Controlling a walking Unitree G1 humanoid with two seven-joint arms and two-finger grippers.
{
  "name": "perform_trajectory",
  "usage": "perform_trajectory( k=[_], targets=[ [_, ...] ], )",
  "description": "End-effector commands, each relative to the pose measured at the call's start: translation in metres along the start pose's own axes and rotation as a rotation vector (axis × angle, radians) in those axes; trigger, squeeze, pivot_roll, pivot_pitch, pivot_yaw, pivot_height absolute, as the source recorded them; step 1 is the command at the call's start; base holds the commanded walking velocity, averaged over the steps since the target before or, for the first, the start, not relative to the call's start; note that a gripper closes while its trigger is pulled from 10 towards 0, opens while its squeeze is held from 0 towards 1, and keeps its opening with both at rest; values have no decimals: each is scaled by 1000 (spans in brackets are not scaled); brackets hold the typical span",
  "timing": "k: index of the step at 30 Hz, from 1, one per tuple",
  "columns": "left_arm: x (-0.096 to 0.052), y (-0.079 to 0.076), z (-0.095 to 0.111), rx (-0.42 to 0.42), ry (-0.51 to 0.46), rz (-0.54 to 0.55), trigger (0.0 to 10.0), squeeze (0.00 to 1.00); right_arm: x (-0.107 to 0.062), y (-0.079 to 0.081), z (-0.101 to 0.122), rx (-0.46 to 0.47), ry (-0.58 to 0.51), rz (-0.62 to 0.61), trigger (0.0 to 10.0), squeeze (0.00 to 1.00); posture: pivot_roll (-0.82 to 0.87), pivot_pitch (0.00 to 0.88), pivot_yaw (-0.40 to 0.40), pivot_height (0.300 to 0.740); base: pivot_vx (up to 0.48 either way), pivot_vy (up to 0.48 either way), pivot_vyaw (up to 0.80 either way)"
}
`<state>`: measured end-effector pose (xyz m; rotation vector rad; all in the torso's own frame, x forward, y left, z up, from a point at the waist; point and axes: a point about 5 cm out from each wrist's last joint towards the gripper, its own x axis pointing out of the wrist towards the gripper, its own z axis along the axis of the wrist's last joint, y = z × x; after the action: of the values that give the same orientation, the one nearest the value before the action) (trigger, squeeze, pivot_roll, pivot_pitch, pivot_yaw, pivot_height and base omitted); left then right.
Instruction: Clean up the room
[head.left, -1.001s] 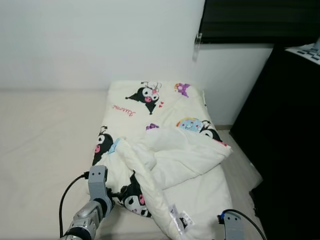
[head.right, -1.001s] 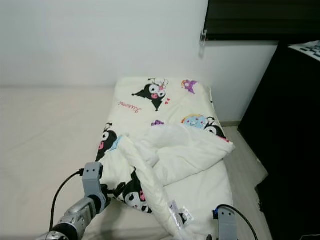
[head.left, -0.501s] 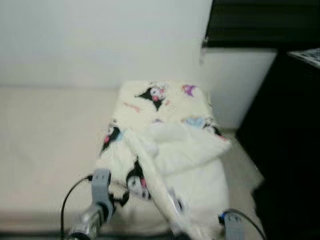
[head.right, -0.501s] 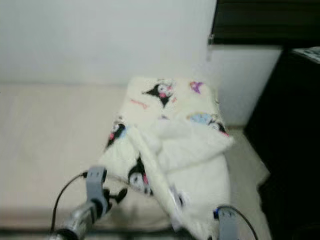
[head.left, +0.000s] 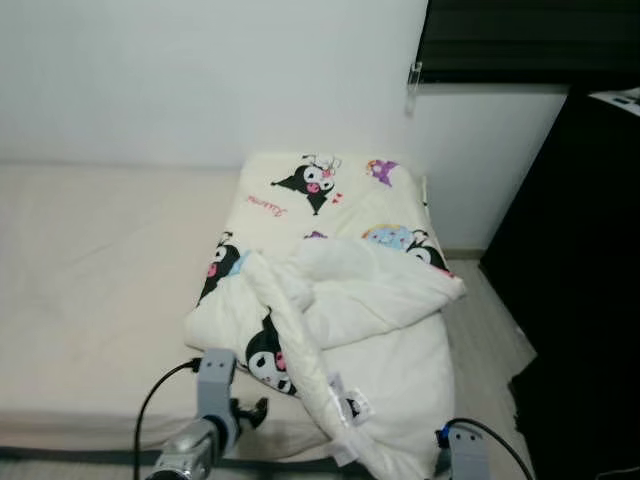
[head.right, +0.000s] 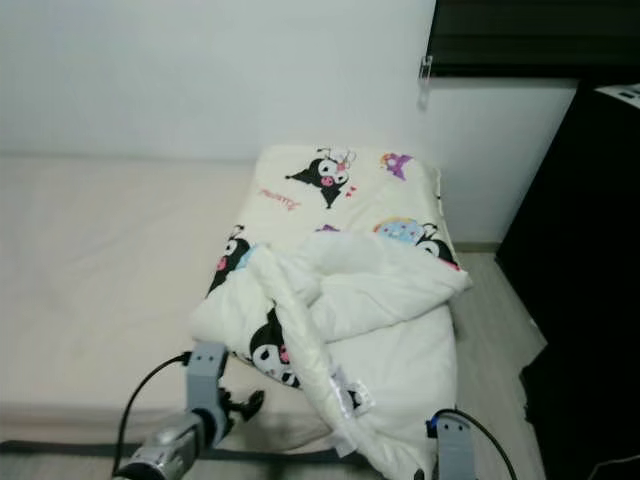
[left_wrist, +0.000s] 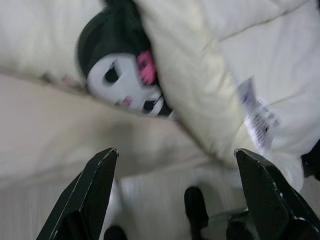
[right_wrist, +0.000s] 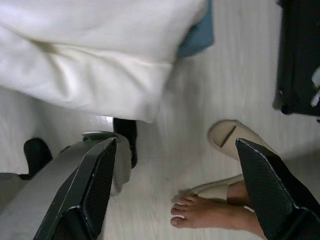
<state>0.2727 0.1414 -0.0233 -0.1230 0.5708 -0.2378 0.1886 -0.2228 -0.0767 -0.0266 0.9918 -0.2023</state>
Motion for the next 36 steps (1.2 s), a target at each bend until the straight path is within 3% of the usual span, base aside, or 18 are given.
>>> perform_trajectory(
  k=[1, 5, 11, 20, 29, 36],
  targets=[
    [-2, 2, -3, -14, -3, 8, 10000, 0, -1, 0, -10, 11, 29, -2, 10000, 0, -121, 67, -15, 740, 0, 0, 0],
    [-1, 3, 3, -19, -24, 9, 10000, 0, -1, 0, -10, 13, 28, -4, 10000, 0, -122, 72, -14, 740, 0, 0, 0],
    [0, -1, 5, 38, -28, -36, 10000, 0, -1, 0, -10, 16, 29, -4, 10000, 0, -122, 76, -15, 740, 0, -293, 0],
    [3, -3, 17, -38, -103, -19, 10000, 0, -1, 0, -10, 21, 32, -7, 10000, 0, -122, 74, -14, 740, 0, -196, 0],
    [5, -2, 30, -35, -149, -20, 10000, 0, -1, 0, -9, 23, 29, -10, 10000, 0, -121, 74, -13, 715, 0, 0, 0],
    [7, 5, 46, 0, -194, 49, 10000, 0, -1, 0, -8, 19, 27, -10, 10000, 0, -125, 72, -13, 690, 0, 0, 0]
  ],
)
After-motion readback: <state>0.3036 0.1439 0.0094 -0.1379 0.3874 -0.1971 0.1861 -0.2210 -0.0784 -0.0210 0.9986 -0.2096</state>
